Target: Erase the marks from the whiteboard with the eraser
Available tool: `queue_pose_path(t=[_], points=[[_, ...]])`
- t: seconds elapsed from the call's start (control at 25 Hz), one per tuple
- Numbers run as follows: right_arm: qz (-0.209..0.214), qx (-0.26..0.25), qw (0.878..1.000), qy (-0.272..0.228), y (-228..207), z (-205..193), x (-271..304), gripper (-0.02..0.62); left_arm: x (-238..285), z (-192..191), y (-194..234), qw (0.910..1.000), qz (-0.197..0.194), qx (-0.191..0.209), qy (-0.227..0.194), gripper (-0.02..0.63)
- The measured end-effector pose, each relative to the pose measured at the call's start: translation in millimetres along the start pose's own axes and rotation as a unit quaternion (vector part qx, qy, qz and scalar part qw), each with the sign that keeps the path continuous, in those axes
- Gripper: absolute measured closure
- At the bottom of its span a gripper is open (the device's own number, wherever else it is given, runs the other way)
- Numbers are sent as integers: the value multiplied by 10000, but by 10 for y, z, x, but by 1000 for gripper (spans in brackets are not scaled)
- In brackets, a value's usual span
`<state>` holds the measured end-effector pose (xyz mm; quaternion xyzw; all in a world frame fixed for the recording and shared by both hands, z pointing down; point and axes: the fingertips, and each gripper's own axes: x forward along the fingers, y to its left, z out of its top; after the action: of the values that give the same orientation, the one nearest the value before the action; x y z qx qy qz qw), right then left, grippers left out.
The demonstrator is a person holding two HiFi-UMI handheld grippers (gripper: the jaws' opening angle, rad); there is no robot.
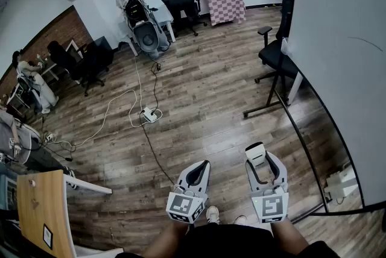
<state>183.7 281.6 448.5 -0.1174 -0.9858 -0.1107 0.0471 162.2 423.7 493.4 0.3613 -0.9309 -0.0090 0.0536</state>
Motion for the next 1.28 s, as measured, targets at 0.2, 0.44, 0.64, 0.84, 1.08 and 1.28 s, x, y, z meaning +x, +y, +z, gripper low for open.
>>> queue_pose_path(t=[0.2, 0.44, 0.64, 0.84, 1.08, 1.28], points=[[-39, -75, 10000, -23, 4, 20, 131, 351, 69, 21, 105, 10000, -49, -15, -27, 588], [-98, -188, 9997, 141, 172, 30, 316, 351, 85, 0, 363, 9998, -196, -69, -31, 588], [-363, -84, 9993, 47, 202, 129, 435, 350, 184, 91, 537, 9990, -413, -66, -153, 586], [-534, 241, 9983, 0, 103, 163, 528, 350, 400, 133, 570, 9974, -693, -38, -198, 588], [-788, 230, 9961, 320, -284, 54, 731, 350, 858, 133, 571, 9946, -1015, -37, -212, 588], [-953, 188, 9952, 130, -680, 53, 983, 350, 1353, 157, 561, 9932, -1155, -40, -162, 588]])
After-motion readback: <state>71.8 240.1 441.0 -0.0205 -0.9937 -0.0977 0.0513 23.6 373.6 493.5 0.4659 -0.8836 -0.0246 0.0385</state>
